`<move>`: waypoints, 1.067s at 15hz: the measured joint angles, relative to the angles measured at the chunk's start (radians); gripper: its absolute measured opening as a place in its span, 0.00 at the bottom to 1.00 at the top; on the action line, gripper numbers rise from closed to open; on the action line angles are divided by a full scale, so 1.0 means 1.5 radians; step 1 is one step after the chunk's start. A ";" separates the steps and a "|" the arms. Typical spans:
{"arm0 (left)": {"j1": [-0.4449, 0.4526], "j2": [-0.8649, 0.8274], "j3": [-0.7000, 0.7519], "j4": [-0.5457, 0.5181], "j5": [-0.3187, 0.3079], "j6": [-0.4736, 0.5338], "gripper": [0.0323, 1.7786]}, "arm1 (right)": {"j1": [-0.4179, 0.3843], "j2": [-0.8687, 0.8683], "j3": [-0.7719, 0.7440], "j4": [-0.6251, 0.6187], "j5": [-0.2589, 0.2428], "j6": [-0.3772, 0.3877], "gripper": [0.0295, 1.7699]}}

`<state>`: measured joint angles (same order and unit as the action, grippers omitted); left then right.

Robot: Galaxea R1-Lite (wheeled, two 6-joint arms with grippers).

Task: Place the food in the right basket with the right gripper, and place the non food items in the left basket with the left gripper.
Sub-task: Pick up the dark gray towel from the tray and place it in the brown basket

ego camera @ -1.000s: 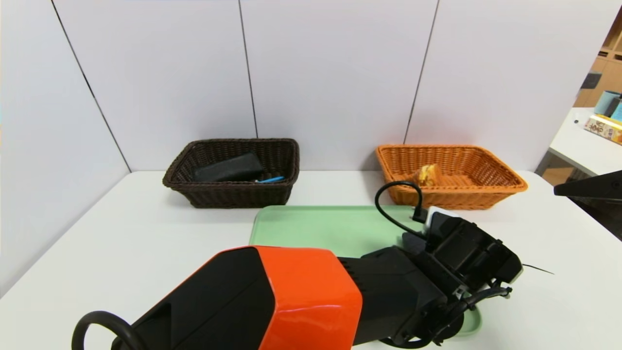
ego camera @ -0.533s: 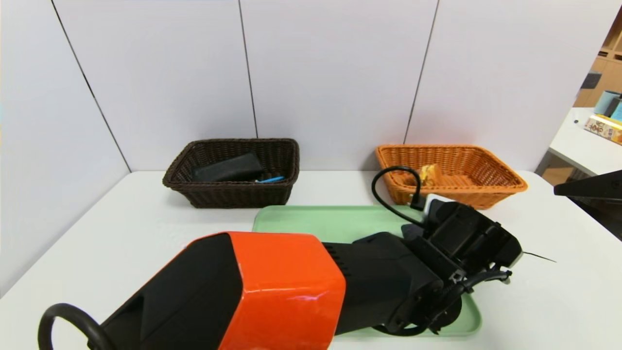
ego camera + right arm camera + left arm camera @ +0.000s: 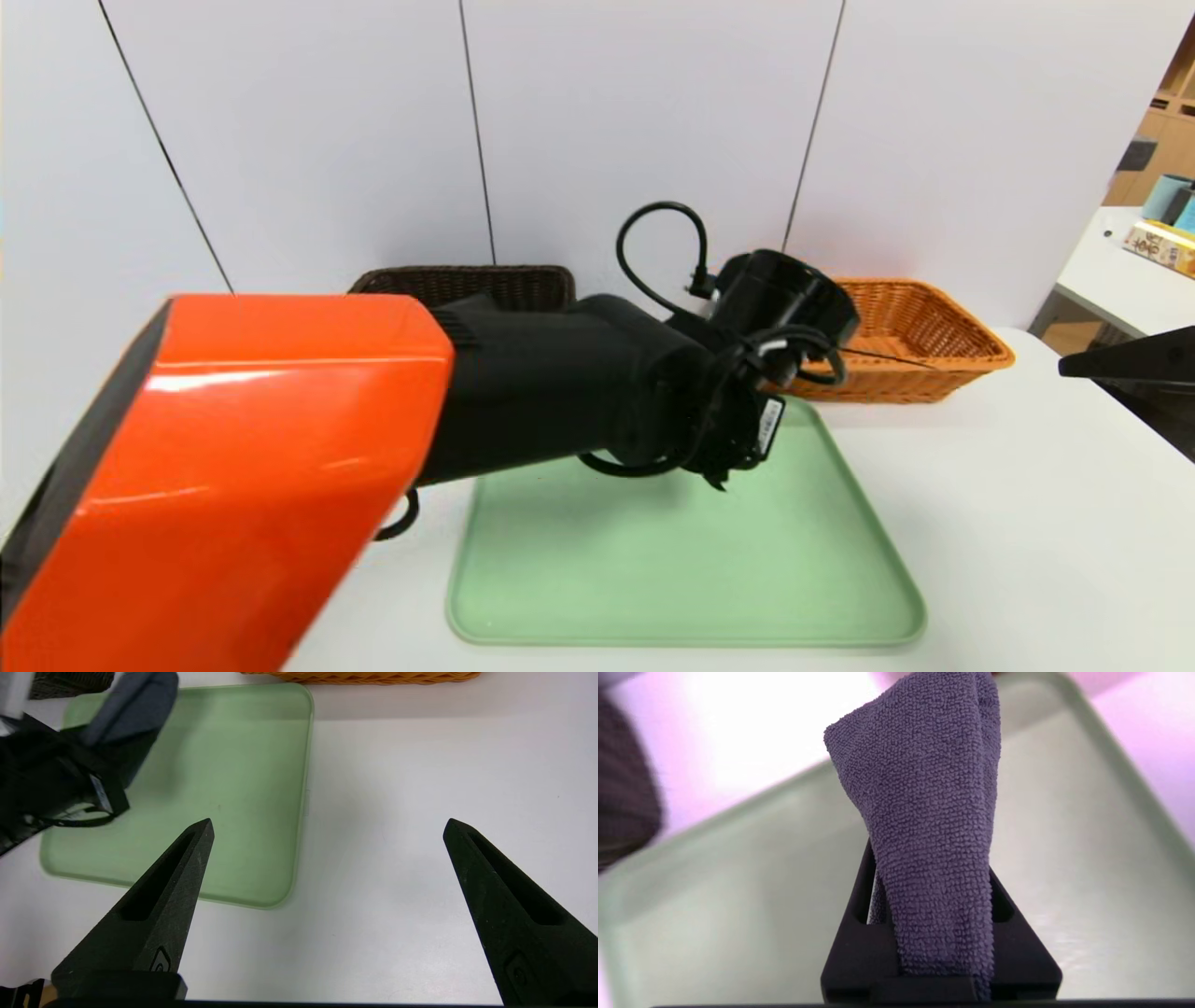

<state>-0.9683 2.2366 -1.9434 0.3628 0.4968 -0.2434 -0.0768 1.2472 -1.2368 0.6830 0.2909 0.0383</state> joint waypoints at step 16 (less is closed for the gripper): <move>0.304 -0.112 0.001 0.064 -0.103 0.116 0.19 | 0.014 0.042 0.010 -0.030 0.016 -0.003 0.96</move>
<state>-0.5128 2.0687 -1.9426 0.4589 0.3423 -0.0687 -0.0557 1.3098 -1.2223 0.6387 0.3155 0.0336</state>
